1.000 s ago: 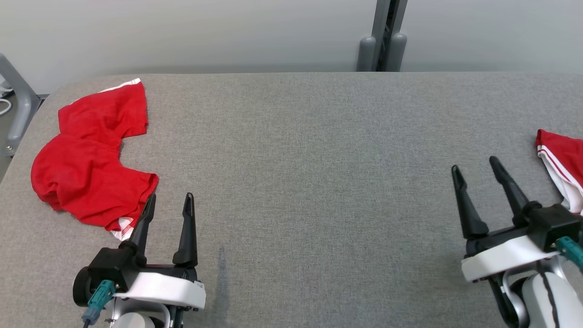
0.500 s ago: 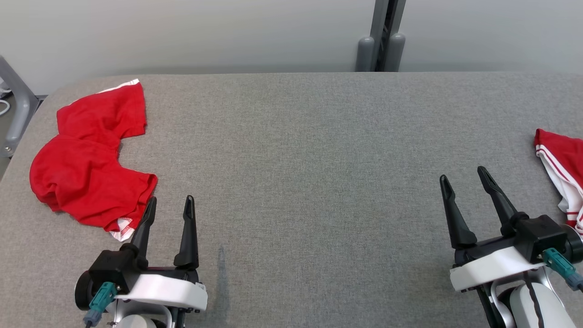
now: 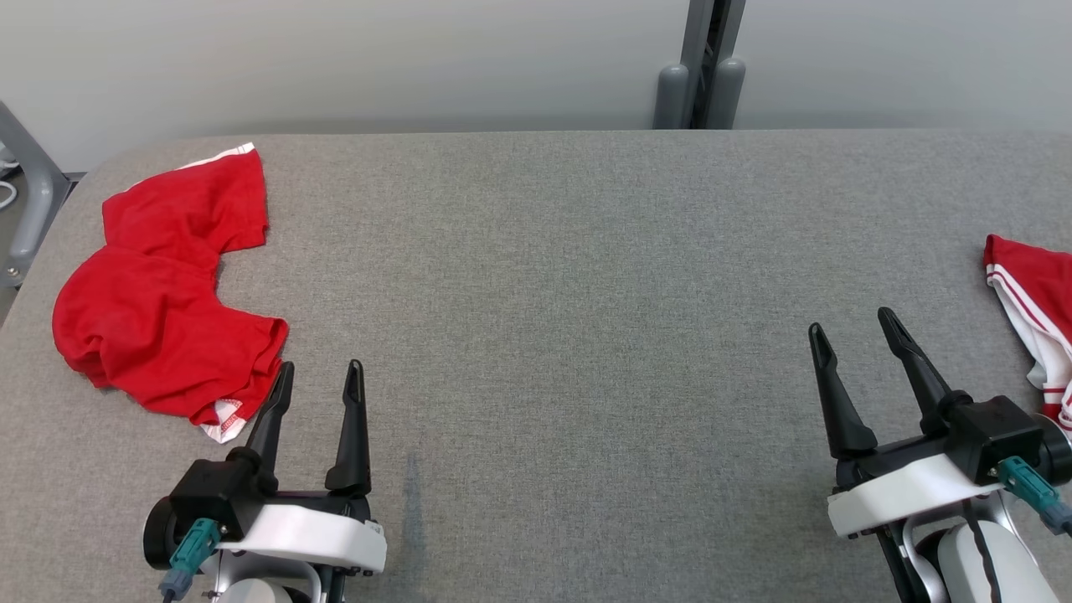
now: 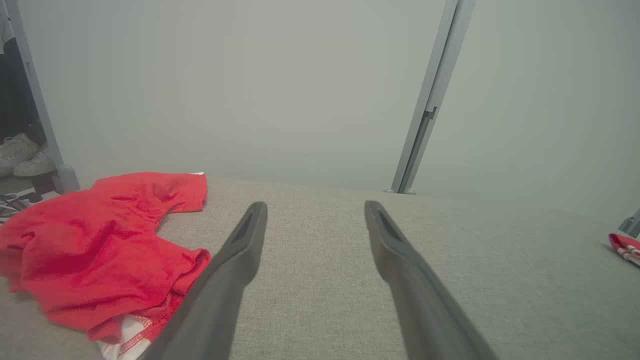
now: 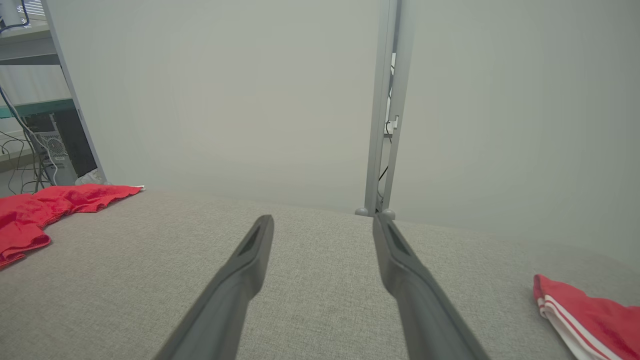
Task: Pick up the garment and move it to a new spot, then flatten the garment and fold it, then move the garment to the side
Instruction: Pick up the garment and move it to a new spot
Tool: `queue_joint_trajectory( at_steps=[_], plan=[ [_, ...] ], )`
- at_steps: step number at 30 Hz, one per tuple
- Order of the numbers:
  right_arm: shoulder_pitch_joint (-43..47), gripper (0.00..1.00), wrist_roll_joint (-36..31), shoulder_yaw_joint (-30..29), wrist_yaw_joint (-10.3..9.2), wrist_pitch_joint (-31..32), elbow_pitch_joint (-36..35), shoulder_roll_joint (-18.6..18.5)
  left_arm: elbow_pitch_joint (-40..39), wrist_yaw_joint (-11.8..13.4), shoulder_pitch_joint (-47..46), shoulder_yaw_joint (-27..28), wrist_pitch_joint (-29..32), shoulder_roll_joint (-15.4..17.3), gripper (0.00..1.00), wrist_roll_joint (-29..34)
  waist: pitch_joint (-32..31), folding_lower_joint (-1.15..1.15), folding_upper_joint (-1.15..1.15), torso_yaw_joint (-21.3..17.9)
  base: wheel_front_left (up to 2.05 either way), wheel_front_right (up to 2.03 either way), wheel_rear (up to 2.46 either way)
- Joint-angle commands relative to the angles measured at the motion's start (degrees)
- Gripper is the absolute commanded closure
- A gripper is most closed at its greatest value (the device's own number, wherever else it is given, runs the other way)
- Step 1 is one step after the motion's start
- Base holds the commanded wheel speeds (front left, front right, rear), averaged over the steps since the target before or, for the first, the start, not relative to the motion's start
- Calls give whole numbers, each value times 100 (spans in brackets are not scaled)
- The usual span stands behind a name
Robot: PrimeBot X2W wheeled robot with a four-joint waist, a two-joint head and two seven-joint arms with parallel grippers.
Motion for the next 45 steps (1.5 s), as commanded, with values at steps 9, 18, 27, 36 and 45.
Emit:
queue_joint_trajectory(
  at_steps=[9, 18, 27, 36, 45],
  plan=[
    [-4, 0, 88, 31, -2, -39, 27, -58, 20, -10, -62, -34, 7, 21, 0, 27, 3, 0, 0, -6, 0, 0, 0],
    [0, 0, 73, 9, -2, -39, 16, -56, 50, -7, -82, -59, 7, 21, 0, 35, 18, 0, 0, -5, 0, 0, 0],
    [-36, 0, 53, 14, -2, -38, -45, -103, 129, 54, -192, -106, 7, 23, 0, -47, 192, 0, 0, 208, 0, 0, 0],
    [-223, 0, 122, 305, -2, -38, -129, -243, 124, 166, -442, -157, 7, 22, 0, -259, 562, 0, 0, 776, 0, 0, 0],
    [-265, 0, 188, 555, -2, -38, 4, -246, 147, 172, -299, -15, 7, 23, 0, -207, 392, 0, 0, 1378, 0, 0, 0]
  ],
)
